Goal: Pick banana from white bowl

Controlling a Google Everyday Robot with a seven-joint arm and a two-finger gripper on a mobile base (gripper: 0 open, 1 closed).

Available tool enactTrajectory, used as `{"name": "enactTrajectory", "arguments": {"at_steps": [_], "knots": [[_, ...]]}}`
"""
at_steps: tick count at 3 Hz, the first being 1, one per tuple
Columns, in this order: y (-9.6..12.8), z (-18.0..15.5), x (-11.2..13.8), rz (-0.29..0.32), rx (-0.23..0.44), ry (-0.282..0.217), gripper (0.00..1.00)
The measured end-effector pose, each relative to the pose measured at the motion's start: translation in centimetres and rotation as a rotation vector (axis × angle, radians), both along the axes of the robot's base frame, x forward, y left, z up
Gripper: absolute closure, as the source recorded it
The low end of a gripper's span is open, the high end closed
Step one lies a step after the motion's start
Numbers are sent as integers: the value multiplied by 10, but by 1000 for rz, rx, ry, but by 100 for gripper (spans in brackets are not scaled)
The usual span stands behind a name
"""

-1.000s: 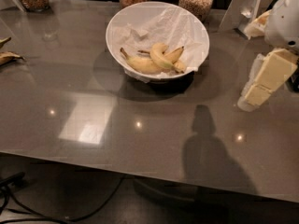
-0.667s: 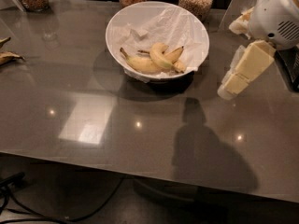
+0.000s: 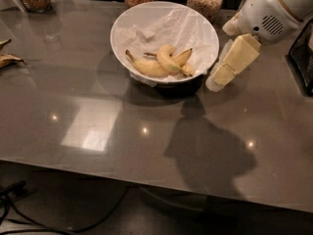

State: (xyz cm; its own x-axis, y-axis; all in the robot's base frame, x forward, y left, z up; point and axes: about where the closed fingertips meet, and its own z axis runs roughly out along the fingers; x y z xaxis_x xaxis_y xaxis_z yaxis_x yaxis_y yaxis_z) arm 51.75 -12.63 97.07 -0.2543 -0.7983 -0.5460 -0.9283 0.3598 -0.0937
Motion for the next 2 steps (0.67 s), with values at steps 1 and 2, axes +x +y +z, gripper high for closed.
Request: {"name": "enactTrajectory", "arguments": {"at_steps": [1,2], "knots": [[0,-1,2,-18,3,-12,0],[9,-10,20,-65,23,-49,0]]}}
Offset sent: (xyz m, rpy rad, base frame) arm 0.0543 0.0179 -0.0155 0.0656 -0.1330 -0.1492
